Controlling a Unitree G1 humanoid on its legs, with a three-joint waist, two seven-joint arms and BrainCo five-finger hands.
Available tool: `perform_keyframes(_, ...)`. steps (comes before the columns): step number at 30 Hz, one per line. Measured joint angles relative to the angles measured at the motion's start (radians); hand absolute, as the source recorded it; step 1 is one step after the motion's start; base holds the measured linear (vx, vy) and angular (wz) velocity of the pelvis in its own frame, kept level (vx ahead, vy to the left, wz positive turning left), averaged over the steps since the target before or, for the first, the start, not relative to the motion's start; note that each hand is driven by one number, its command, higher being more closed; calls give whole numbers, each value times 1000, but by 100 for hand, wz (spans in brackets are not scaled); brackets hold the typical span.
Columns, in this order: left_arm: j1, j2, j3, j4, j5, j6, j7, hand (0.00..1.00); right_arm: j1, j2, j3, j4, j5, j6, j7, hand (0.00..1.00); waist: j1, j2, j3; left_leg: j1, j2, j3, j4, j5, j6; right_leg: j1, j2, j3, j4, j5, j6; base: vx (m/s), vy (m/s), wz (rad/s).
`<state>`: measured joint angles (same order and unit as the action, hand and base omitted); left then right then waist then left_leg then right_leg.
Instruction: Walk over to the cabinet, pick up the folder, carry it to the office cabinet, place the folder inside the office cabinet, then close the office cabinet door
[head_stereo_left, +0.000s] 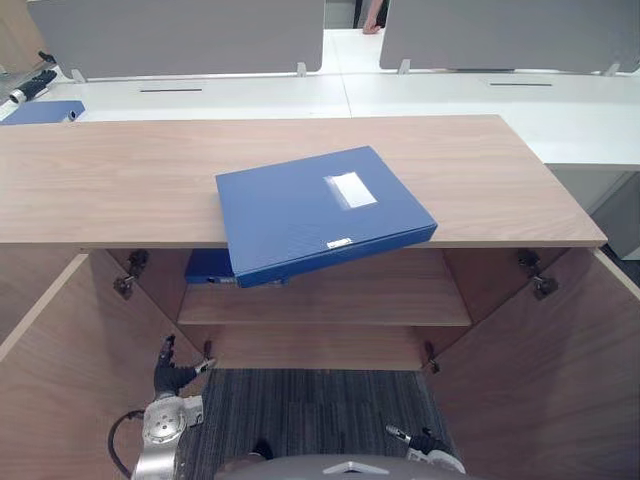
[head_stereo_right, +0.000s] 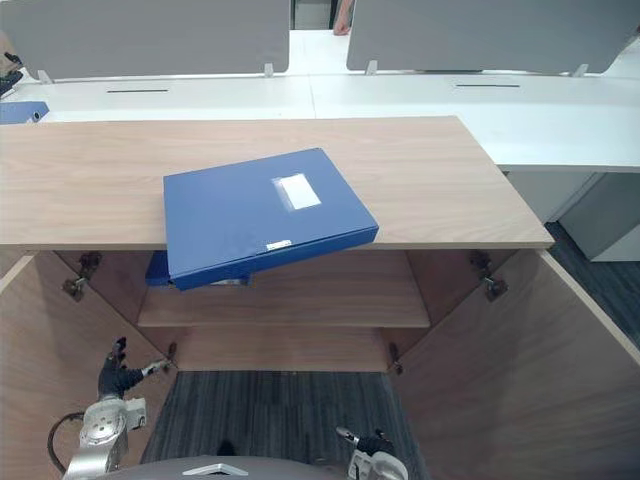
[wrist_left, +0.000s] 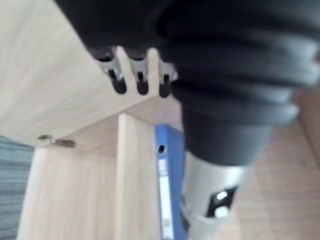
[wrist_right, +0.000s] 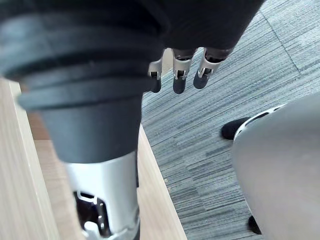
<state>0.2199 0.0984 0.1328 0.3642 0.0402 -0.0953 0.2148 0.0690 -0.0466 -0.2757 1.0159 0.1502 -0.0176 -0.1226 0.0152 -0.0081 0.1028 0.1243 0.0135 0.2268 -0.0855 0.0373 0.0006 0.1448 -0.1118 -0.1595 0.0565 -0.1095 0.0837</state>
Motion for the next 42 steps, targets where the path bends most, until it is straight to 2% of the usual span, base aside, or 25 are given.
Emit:
perform_keyframes(10, 41, 2, -34, -383, 101, -58, 42, 0, 7, 2, 41, -19, -1, 0, 0, 0, 10, 2, 1, 30, 5, -22, -1, -8, -7, 47, 7, -12, -16, -3, -10, 40, -16, 4)
perform_keyframes(20, 61, 5, -73, -583, 128, -90, 80, 0, 10, 3, 68, -18, -1, -1, -19, 0, 10, -2, -3, 32, 7, -31, -1, -7, -7, 49, 8, -13, -13, -3, -9, -20, -8, 1)
perform_keyframes(22, 65, 21, -116, -644, 145, -96, 83, 0, 20, 2, 69, -14, -1, -1, -19, 0, 11, -5, -13, 28, 7, -30, -1, -7, -7, 46, 9, -11, -12, -2, -9, 0, 0, 0)
perform_keyframes(31, 56, 116, -174, -687, 296, -109, 81, 0, 11, -2, 87, -3, -2, 0, -19, 0, -1, -5, -27, 38, 7, -31, -1, -3, -4, 51, 12, -7, -8, -1, -15, -19, -5, 0)
perform_keyframes(34, 56, 139, -175, -693, 319, -109, 81, 0, 2, -5, 86, 21, -2, 0, -19, 0, -3, -6, -27, 46, 7, -32, -2, -3, -4, 58, 11, -6, -11, -7, -25, -48, -5, -1)
perform_keyframes(42, 57, 154, -210, -796, 336, -126, 77, 0, -4, -6, 83, 62, -2, 0, -18, 0, -9, -10, -56, 33, 9, -13, -1, -1, -5, 34, 12, 24, -2, 8, -12, -8, 1, -8)
